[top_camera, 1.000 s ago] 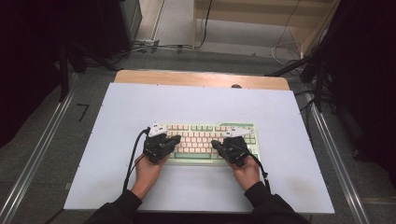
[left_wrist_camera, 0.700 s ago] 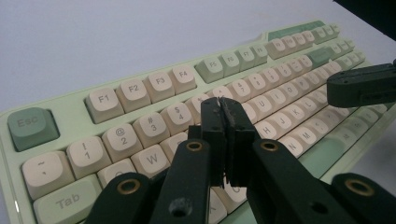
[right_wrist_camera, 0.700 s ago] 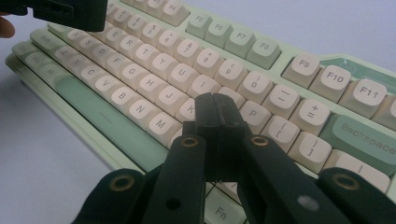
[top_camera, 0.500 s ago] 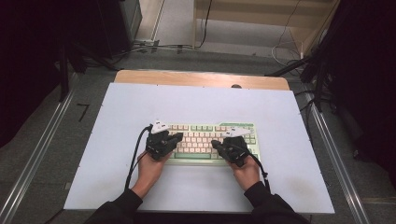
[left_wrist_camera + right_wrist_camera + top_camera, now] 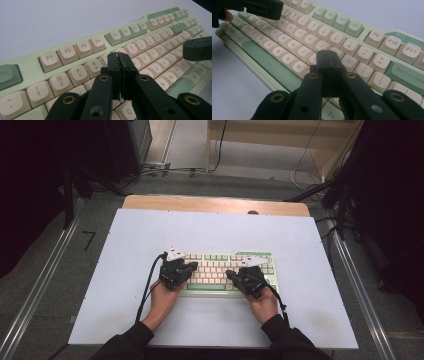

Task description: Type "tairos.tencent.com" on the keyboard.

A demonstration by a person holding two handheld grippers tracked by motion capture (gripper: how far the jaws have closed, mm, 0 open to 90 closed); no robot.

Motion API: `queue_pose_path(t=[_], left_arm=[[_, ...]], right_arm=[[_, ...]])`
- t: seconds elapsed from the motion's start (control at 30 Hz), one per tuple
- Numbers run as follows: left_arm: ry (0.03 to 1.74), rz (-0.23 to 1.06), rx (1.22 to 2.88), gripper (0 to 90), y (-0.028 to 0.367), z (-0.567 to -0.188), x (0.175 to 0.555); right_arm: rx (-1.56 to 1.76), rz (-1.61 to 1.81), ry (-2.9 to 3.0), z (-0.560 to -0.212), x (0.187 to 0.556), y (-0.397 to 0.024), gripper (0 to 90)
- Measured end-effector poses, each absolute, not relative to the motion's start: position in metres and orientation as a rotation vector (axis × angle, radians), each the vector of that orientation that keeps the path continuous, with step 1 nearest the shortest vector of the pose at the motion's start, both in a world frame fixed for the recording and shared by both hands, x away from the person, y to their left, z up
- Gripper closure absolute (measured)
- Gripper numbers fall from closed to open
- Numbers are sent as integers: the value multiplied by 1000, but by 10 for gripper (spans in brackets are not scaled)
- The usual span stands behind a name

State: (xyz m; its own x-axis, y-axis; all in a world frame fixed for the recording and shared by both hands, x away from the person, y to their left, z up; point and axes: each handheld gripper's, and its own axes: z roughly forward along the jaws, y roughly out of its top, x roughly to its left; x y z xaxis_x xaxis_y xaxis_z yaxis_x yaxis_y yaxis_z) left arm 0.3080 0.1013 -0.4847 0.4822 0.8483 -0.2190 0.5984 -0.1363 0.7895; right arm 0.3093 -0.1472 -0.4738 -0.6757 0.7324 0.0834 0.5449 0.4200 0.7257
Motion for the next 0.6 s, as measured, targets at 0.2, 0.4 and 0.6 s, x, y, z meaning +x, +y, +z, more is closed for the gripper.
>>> queue_pose_path(t=[0.2, 0.4, 0.6], left_arm=[[1202, 347, 1849, 893, 94, -486, 310], [1202, 340, 1860, 893, 90, -487, 312], [1199, 336, 1875, 893, 87, -489, 314]], right_arm=[[1116, 1104, 2431, -474, 309, -147, 872], [1117, 1103, 2431, -474, 309, -147, 872], [1115, 1105, 2433, -474, 309, -147, 872]])
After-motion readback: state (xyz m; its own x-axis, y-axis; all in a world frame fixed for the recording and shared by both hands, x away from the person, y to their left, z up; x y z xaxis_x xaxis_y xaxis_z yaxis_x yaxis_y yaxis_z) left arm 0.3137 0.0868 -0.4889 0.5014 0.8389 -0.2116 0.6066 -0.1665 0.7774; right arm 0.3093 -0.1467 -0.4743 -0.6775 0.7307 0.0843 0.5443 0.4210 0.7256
